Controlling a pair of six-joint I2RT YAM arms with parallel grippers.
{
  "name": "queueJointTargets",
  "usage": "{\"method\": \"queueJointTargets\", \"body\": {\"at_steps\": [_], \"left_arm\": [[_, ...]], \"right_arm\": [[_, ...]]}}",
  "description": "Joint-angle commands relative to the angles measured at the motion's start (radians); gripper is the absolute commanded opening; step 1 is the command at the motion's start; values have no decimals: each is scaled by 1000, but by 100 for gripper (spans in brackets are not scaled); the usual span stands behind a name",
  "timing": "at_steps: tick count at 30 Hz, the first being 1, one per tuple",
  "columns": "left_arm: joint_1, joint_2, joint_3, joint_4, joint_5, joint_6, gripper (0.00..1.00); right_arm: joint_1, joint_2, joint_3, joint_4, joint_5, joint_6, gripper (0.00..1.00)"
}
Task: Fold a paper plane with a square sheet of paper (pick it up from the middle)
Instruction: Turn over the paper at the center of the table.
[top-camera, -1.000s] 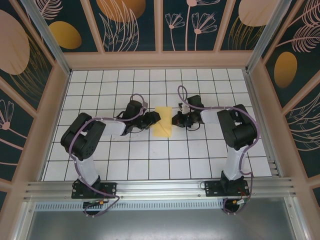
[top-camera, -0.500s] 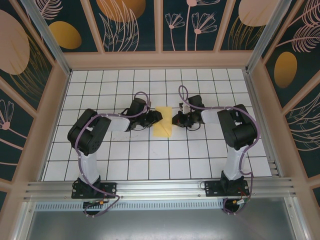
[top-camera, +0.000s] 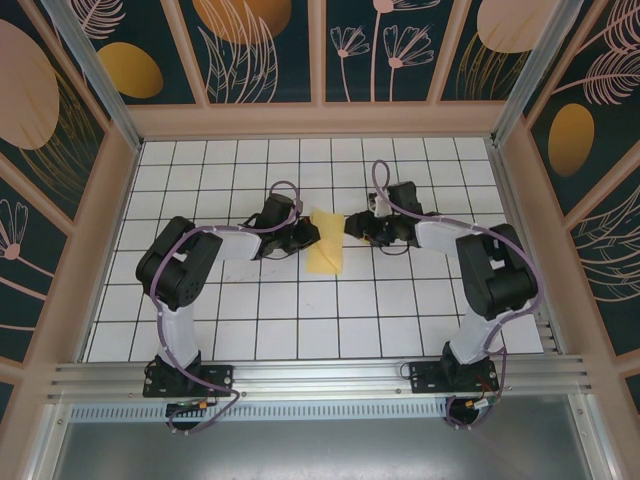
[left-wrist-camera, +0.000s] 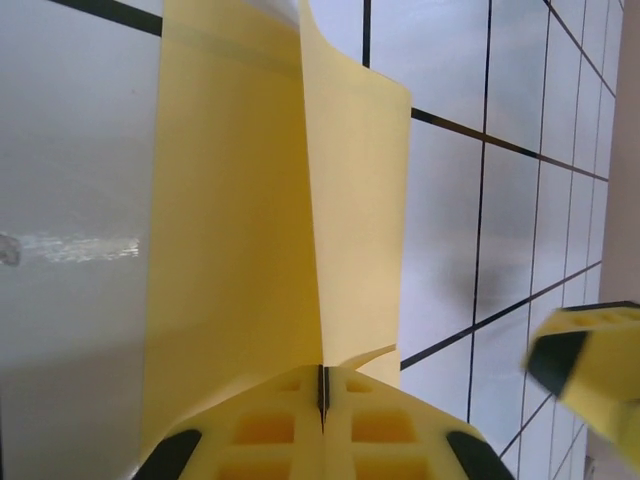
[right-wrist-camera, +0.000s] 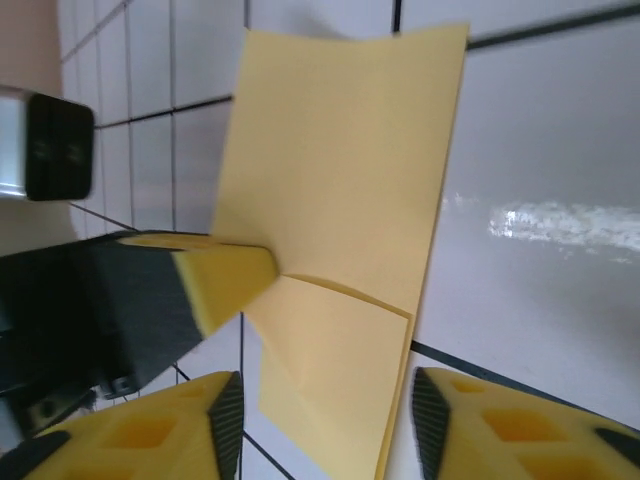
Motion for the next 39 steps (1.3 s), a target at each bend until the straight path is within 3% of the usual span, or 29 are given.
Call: {"method": "queueJointTargets", "body": {"at_steps": [1,11,15,22,28,34,39], "left_arm": [[-6,-35,31,-41,-38,38,2],[-8,-224,144,-371,-238,190,1],[-10,-322,216,-550,-385,269,1],[-16,-354,375,-808,-702,376,2],[-48,-251,472,-946,-994,415,3],[-105,-51,569,-1080,-1258,358,3],[-153,152,724,-1322,-1454,262,3]], "right_arm": [[-17,-84,-29,8,55,8,56],[-98,-210,-82,-14,169,-33,73],[-112,-235,-99,-9,183,-37,76],[-118,-282,-140,22,212,-31,88],[-124,-313,-171,48,228,-27,99],[-133,-345,-187,55,261,-25,99],[-152,-361,-195,40,314,-10,99]]}}
